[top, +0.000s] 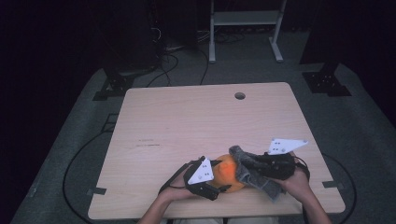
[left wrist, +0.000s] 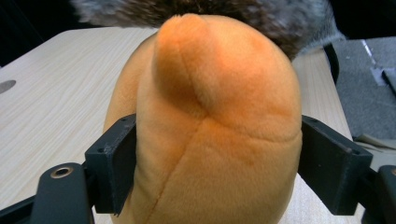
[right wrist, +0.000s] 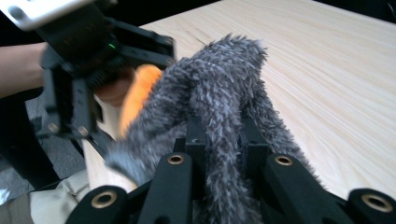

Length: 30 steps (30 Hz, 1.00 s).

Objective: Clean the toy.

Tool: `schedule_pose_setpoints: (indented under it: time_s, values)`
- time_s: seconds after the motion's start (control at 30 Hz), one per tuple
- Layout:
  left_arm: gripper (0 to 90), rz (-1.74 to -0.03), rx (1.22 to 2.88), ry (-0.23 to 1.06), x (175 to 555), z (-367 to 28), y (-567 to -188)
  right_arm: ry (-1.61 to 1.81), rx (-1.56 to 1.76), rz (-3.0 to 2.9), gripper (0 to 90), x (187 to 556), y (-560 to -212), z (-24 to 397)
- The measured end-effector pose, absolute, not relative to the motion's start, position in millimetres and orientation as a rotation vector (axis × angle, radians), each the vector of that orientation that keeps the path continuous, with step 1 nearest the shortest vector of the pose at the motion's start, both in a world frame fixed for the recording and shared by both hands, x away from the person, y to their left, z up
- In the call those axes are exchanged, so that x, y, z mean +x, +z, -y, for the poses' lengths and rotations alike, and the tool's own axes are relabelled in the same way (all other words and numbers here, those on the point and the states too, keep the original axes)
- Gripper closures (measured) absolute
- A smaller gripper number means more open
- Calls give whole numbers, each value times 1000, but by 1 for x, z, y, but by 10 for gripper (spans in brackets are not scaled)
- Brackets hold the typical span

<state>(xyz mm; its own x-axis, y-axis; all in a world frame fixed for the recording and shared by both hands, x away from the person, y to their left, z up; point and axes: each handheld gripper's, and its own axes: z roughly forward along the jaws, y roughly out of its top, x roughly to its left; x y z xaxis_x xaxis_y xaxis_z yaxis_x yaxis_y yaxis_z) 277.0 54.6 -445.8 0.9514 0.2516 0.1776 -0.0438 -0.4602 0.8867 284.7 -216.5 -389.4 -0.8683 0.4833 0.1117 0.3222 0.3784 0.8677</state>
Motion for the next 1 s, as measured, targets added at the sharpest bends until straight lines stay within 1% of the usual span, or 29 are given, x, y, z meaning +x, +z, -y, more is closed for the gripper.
schedule_pose_setpoints:
  time_s: [0.13,0.23,0.37,0.63,0.73,0.83,0.9,1.0]
  values:
    - [200,-108,2041,374,273,-51,-446,1560,623,-2492,773,275,-377,195]
    - [200,-116,2041,375,274,-52,-446,1498,588,-2497,774,273,-375,186]
    - [208,-123,2034,369,276,-55,-445,1576,712,-2477,774,287,-386,205]
    - [208,-149,2032,355,279,-60,-445,1597,937,-2418,774,300,-408,246]
    - [206,-174,2031,349,281,-64,-445,1621,933,-2400,774,298,-405,247]
    - [202,-193,2028,331,283,-68,-445,1638,851,-2411,773,291,-398,239]
    - [201,-206,2031,323,285,-71,-445,1622,846,-2421,773,292,-401,236]
    - [201,-221,2032,316,287,-73,-445,1606,914,-2422,774,300,-412,243]
